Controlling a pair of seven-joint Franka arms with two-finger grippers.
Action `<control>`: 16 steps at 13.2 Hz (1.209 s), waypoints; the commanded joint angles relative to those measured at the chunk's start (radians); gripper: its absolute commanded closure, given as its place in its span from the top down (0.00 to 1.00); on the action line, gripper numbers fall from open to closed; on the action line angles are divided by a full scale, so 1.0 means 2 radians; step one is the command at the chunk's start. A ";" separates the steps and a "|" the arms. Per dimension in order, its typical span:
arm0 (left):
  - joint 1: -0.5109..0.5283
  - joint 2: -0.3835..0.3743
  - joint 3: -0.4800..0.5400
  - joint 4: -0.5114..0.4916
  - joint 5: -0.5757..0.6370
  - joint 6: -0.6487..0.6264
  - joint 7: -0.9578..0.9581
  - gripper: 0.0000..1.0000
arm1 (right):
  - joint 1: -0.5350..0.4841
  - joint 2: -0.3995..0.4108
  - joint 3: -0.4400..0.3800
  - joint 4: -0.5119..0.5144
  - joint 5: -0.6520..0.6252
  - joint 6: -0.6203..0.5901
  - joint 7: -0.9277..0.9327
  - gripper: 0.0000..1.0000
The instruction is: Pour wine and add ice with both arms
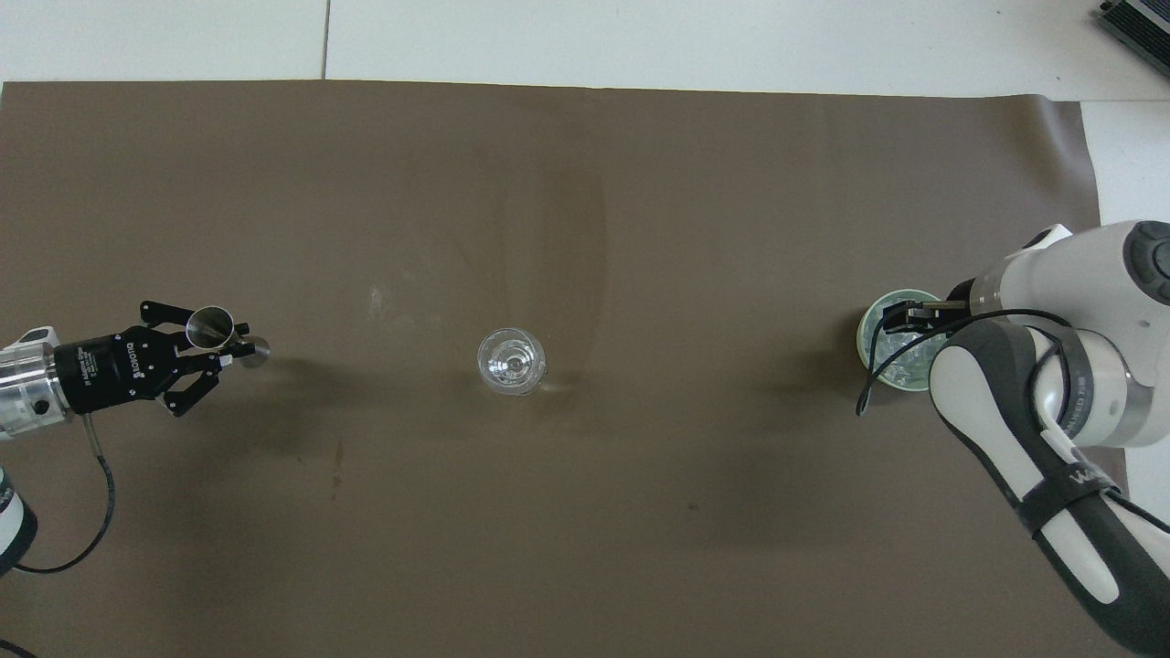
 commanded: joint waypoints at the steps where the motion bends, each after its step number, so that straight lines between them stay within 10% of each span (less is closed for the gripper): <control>1: 0.010 0.031 -0.004 0.021 -0.024 -0.003 0.009 0.00 | -0.007 -0.014 0.002 -0.025 -0.001 0.024 -0.025 0.79; 9: 0.021 0.065 -0.004 0.020 -0.049 0.029 0.045 0.00 | -0.017 -0.014 0.002 -0.038 -0.001 0.049 -0.031 0.75; 16: 0.037 0.059 -0.004 -0.021 -0.047 0.038 0.082 0.00 | -0.017 -0.015 0.003 -0.038 -0.001 0.043 -0.034 0.34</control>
